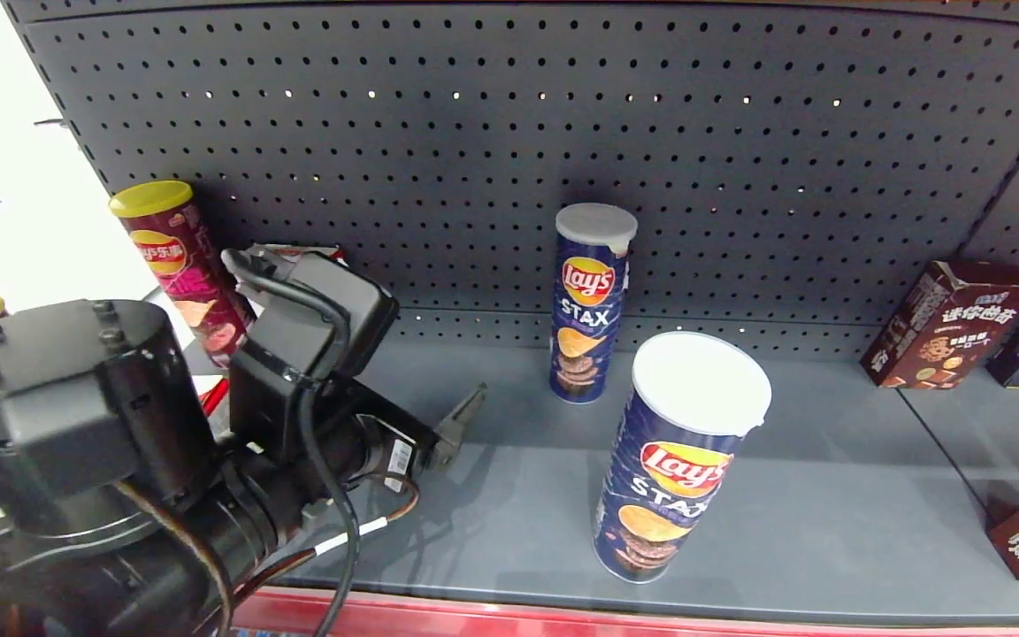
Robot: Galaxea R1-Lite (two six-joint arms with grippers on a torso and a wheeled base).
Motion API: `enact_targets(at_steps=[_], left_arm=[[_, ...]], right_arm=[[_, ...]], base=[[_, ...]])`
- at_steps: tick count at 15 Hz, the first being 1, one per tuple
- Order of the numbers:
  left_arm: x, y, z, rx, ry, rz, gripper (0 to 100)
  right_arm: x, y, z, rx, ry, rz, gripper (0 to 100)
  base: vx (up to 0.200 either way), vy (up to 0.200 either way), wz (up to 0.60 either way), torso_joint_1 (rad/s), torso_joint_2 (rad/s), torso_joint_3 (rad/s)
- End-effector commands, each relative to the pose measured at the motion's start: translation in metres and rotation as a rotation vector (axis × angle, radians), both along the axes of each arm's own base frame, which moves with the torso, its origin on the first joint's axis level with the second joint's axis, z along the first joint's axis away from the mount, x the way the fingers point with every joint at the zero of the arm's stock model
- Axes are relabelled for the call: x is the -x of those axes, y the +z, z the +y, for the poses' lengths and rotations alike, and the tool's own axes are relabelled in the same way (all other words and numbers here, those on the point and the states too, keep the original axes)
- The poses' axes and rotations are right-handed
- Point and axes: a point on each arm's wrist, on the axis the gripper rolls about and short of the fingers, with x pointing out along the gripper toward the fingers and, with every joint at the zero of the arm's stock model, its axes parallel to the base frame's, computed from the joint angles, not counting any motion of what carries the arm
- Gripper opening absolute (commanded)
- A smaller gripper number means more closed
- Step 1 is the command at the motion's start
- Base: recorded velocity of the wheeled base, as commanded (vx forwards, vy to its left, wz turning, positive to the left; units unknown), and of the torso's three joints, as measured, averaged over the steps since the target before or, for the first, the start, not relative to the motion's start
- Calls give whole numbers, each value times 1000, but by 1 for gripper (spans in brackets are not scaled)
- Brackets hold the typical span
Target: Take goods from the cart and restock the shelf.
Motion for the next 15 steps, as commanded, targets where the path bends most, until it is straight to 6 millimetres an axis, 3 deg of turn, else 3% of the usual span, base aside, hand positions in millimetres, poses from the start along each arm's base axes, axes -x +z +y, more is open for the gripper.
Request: enact_targets(at_steps=[1,5,9,11,12,13,15], left_arm=[[9,6,8,19,-4,-22,100],[12,7,5,19,-24,-23,100],[45,20,-8,81,-166,-77,100],[71,24,4,105,-217,-96,100],[99,23,15,142,-319,-103,100],[117,15,29,142,-372,-104,100],[129,-10,61,84,-374,-105,100]], right_arm=[[0,0,0,0,0,1,100],[0,0,0,0,0,2,100],[0,0,0,0,0,1,100],[0,0,0,0,0,1,100],[0,0,0,0,0,1,100],[0,0,0,0,0,1,100],[0,0,0,0,0,1,100]], base=[[0,0,0,0,0,0],[0,0,0,0,0,0],[0,0,0,0,0,0],[0,0,0,0,0,0],[0,0,0,0,0,0],[0,0,0,0,0,0],[0,0,0,0,0,0]])
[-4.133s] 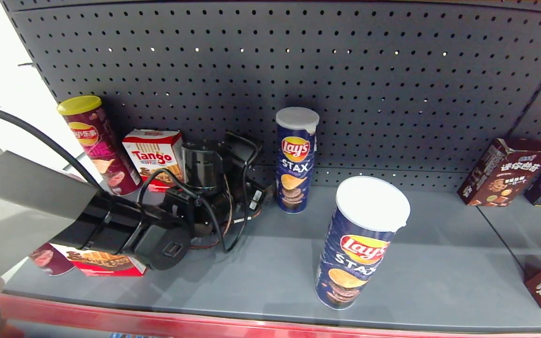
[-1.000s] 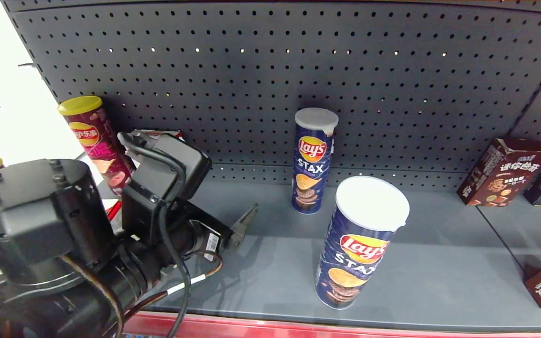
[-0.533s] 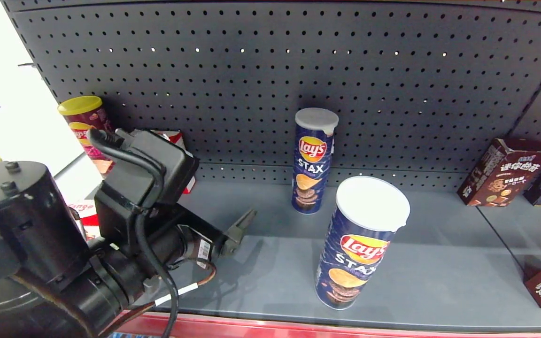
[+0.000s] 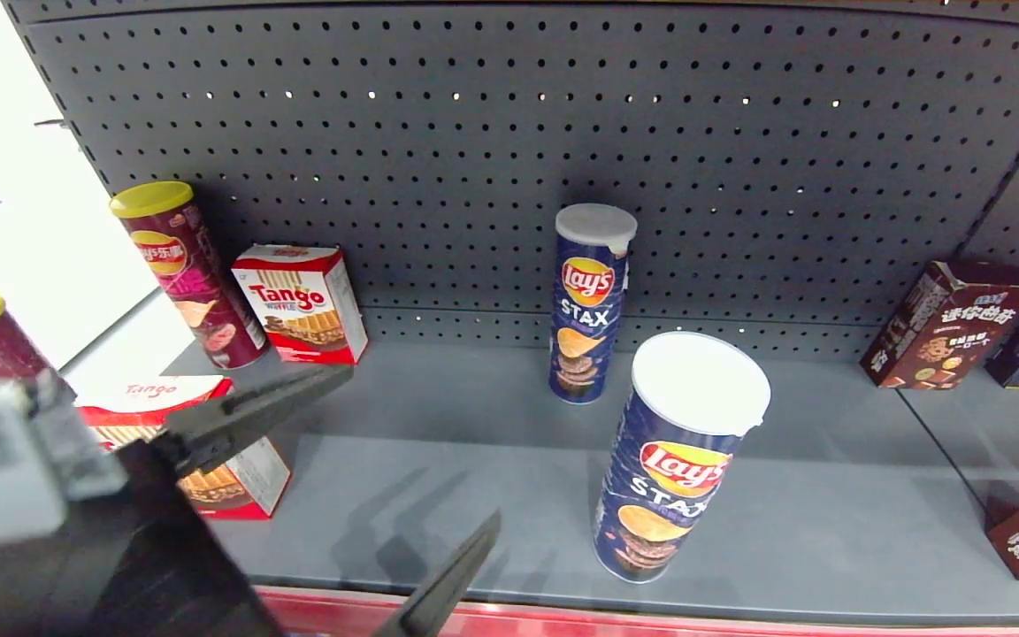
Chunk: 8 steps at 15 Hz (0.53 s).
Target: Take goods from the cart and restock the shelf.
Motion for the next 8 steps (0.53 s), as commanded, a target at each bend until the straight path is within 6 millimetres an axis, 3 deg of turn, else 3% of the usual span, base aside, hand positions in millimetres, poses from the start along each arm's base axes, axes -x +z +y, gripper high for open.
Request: enact_targets(at_steps=[1,2,3,4,6,7,8], left_arm=[[30,-28,68,-57,34,-45,100],[42,-29,110,-132,191,-151,100],[51,-31,123,-160,223,-191,100],[72,-45,149,-122,423,-231,100],[84,-67,156,-75,539,-244,100],[87,-92,155,-17,525,-218,100],[91,-95,155,4,518,-218,100]], right_arm=[[0,0,0,0,1,2,100],[0,0,0,0,1,2,100],[0,0,0,0,1,2,100],[0,0,0,0,1,2,100],[0,0,0,0,1,3,100],[0,0,0,0,1,2,100],[0,0,0,0,1,2,100]], base=[[0,0,0,0,0,0],[0,0,0,0,0,0],[0,0,0,0,0,0],[0,0,0,0,0,0],[0,0,0,0,0,0],[0,0,0,0,0,0],[0,0,0,0,0,0]])
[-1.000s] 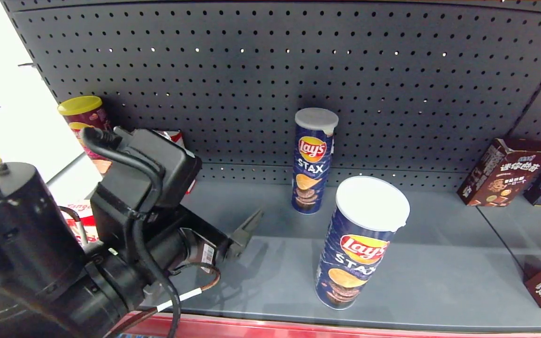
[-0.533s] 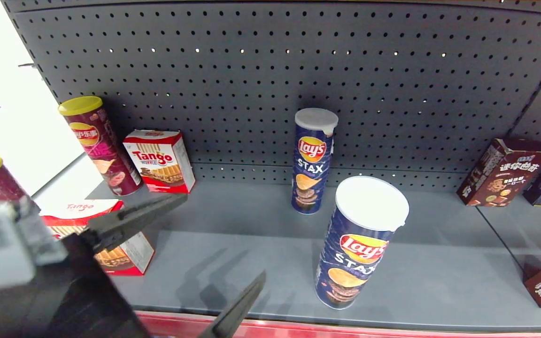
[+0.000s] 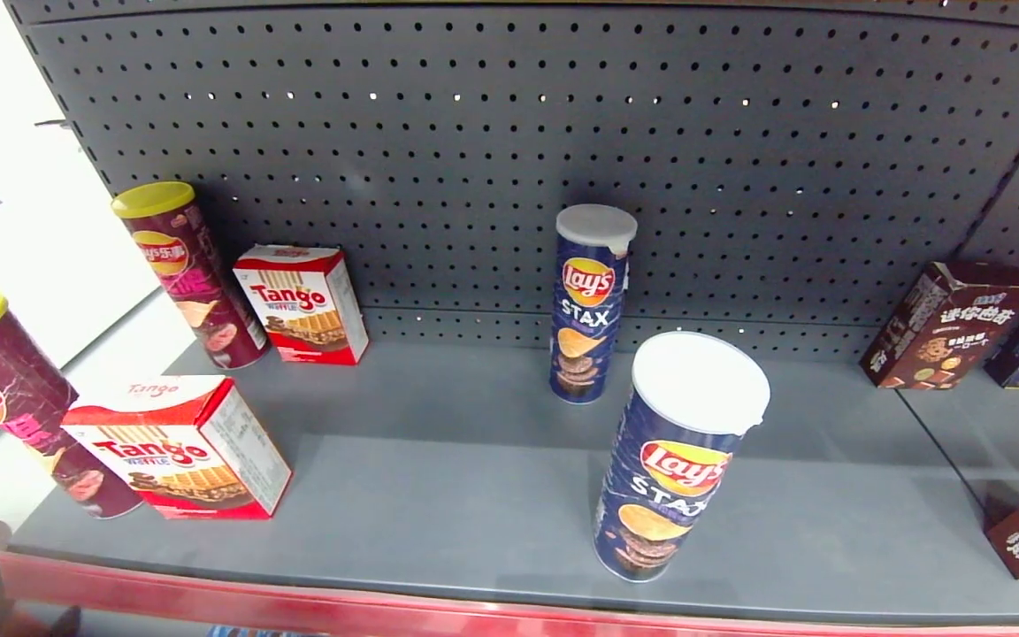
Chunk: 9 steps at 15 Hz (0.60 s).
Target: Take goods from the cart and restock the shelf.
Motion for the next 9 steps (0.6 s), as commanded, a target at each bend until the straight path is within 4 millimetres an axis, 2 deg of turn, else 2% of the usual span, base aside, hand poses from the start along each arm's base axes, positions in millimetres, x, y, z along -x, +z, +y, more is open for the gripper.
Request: enact_targets(at_steps=[1,6,9], left_arm=[[30,-41,12,72,122,-77,100],[35,-56,6,134,92,20,100],[34,-74,3,146,260,185,100]], right_arm=[[0,0,0,0,0,2,100],[0,0,0,0,0,2,100],[0,0,0,0,0,2,100]], base=[[0,0,0,0,0,0],[0,0,0,0,0,0],[0,0,0,0,0,0]])
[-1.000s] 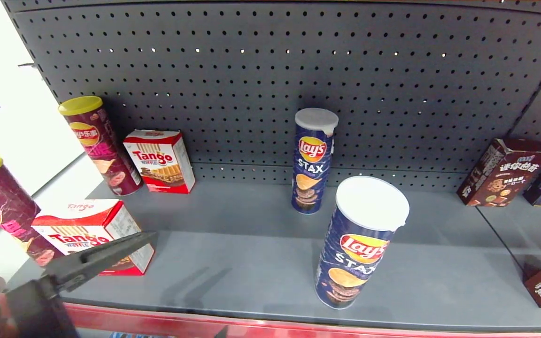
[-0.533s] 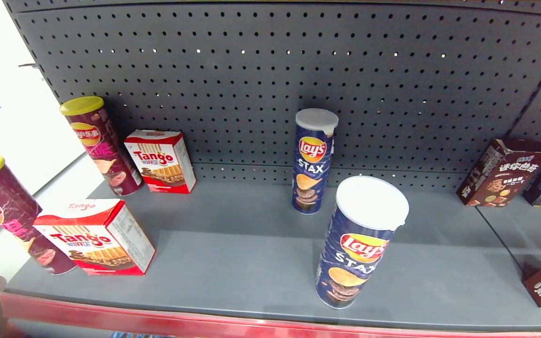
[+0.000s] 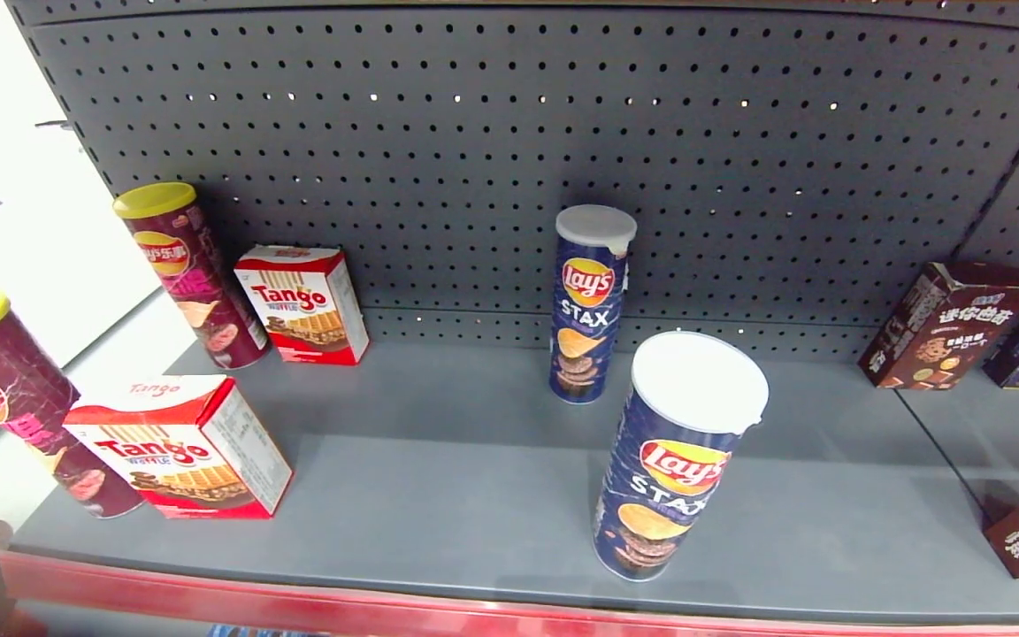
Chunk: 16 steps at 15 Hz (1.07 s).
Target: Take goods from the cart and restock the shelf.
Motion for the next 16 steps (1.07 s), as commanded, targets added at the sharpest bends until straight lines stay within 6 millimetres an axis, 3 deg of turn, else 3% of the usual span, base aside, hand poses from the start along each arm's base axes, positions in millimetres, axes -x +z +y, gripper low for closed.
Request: enact_targets(at_steps=[1,12,16], left_arm=[[2,-8,-1,14,82,48,100],[9,-9,-1,153,36,-23,100],[8,-15,2,251,191,21,100]], right_arm=[[0,0,0,0,1,2,100],[0,0,0,0,1,2,100],[0,0,0,0,1,2,100]], base=[[0,0,0,0,0,0],[0,0,0,0,0,0],[0,0,0,0,0,0]])
